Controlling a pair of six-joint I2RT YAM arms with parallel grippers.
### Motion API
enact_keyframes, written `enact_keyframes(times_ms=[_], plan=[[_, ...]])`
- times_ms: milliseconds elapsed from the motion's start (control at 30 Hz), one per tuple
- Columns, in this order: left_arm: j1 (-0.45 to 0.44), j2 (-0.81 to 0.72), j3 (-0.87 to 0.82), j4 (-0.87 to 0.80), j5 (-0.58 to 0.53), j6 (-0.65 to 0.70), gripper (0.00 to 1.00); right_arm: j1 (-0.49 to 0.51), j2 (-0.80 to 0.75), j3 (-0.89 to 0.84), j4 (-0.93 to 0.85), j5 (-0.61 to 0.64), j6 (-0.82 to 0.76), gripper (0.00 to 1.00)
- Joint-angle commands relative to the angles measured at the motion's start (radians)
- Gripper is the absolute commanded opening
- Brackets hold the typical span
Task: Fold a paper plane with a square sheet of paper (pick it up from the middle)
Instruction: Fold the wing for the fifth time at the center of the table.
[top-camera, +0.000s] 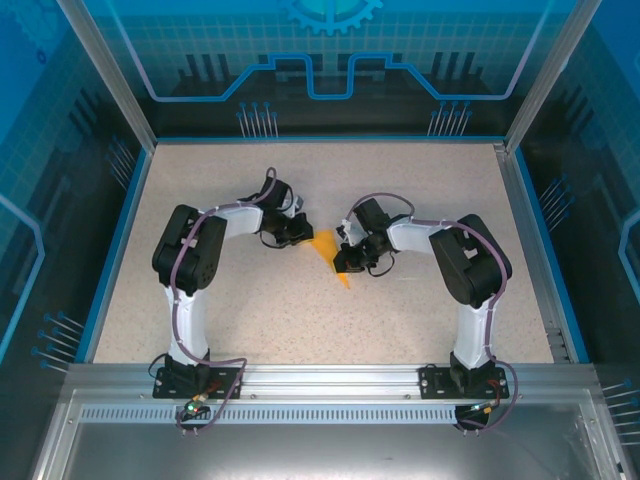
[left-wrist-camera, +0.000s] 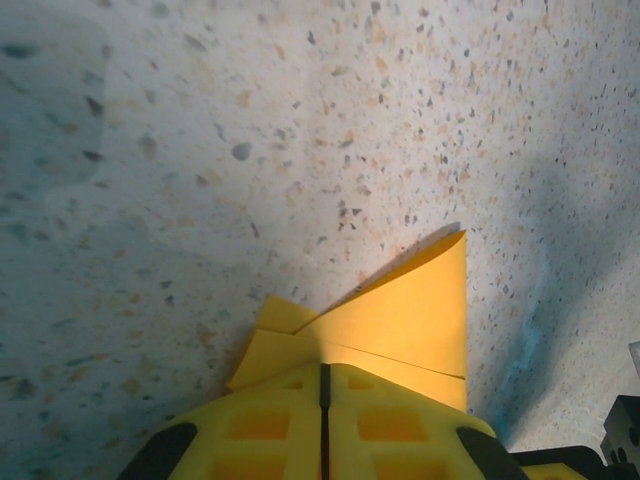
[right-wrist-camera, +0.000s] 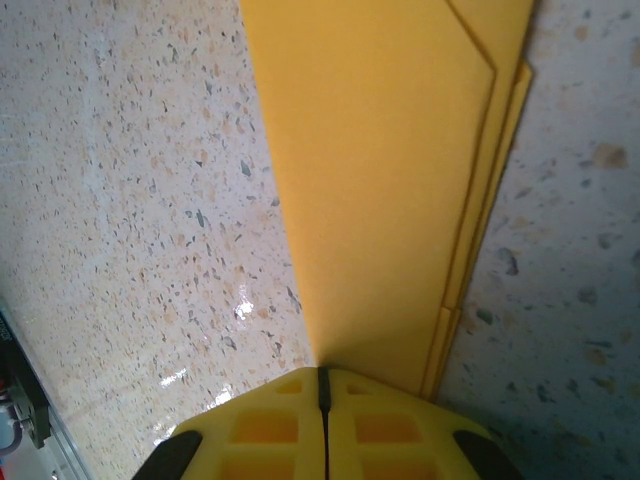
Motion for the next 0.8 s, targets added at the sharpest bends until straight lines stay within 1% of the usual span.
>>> enact_keyframes(times_ms=[0, 133, 233, 300, 400, 467, 567, 667, 767], plan=[[0.062, 0.015, 0.029, -0.024, -0.144, 0.031, 0.09, -0.010, 0.053, -0.050, -0.107, 0.093, -0.023, 0.06], [0.071, 0.004, 0.053, -0.042, -0.144, 0.041, 0.10, -0.011, 0.041, -0.031, -0.096, 0.071, -0.018, 0.07], [0.070, -0.024, 0.060, -0.056, -0.142, 0.037, 0.12, -0.011, 0.002, 0.002, -0.071, 0.049, 0.018, 0.09], [0.069, -0.055, 0.057, -0.063, -0.145, 0.029, 0.13, -0.011, -0.043, 0.026, -0.034, 0.037, 0.058, 0.13], [0.062, -0.112, 0.050, -0.087, -0.158, 0.010, 0.17, -0.009, -0.122, 0.061, 0.012, 0.041, 0.103, 0.26], [0.043, -0.154, 0.048, -0.121, -0.197, 0.007, 0.20, -0.010, -0.182, 0.067, 0.023, 0.077, 0.112, 0.35], [0.005, -0.207, 0.057, -0.205, -0.290, -0.004, 0.27, -0.021, -0.262, 0.045, 0.010, 0.167, 0.114, 0.47], [-0.034, -0.233, 0.079, -0.293, -0.363, -0.050, 0.33, -0.059, -0.323, -0.015, 0.020, 0.224, 0.121, 0.53], [-0.079, -0.242, 0.110, -0.380, -0.404, -0.109, 0.44, -0.114, -0.345, -0.059, 0.005, 0.217, 0.132, 0.54]])
